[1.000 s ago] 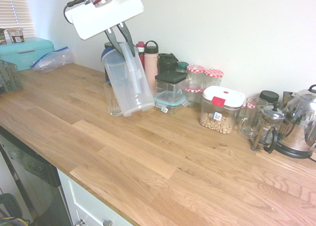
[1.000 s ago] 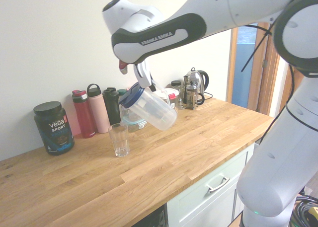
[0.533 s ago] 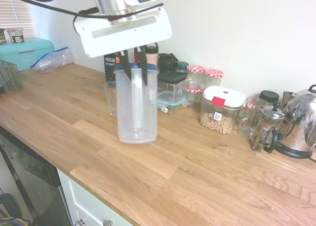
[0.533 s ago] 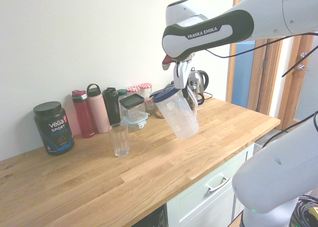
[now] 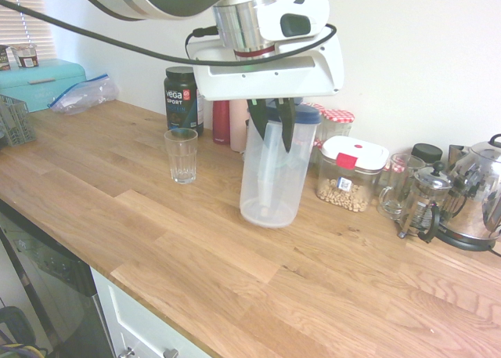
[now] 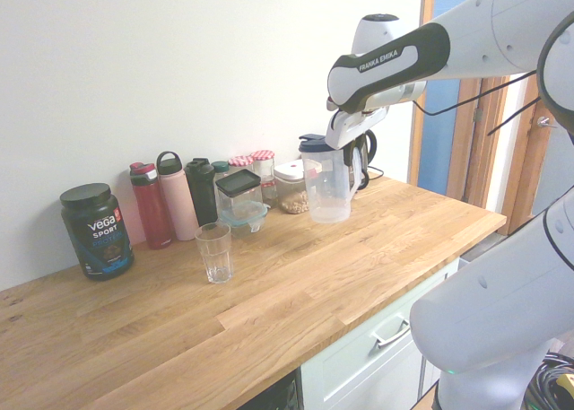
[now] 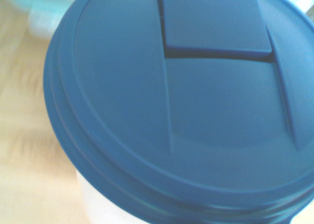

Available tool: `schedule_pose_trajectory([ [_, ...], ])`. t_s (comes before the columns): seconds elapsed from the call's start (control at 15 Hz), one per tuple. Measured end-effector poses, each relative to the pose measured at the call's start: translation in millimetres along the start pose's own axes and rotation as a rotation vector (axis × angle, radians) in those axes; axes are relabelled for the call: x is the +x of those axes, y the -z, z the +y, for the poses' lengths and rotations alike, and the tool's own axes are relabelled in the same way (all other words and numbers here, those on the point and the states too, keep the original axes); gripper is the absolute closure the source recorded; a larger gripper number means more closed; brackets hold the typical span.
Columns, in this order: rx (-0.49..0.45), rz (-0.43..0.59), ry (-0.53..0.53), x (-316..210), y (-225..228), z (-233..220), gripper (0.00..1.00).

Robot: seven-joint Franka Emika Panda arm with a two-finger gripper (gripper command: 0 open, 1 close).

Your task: Pour me some water

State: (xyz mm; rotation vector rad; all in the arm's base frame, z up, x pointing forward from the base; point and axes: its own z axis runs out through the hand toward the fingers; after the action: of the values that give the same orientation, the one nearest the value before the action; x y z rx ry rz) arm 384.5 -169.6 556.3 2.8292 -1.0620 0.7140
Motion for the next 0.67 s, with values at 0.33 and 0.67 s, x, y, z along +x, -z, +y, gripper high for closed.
schedule_pose_trajectory([
  [0.33,0.037,0.178,-0.208,-26.2,-35.4,24.1,1.00],
  [0.67,-0.006,0.265,-0.314,-57.2,-64.5,30.6,1.00],
])
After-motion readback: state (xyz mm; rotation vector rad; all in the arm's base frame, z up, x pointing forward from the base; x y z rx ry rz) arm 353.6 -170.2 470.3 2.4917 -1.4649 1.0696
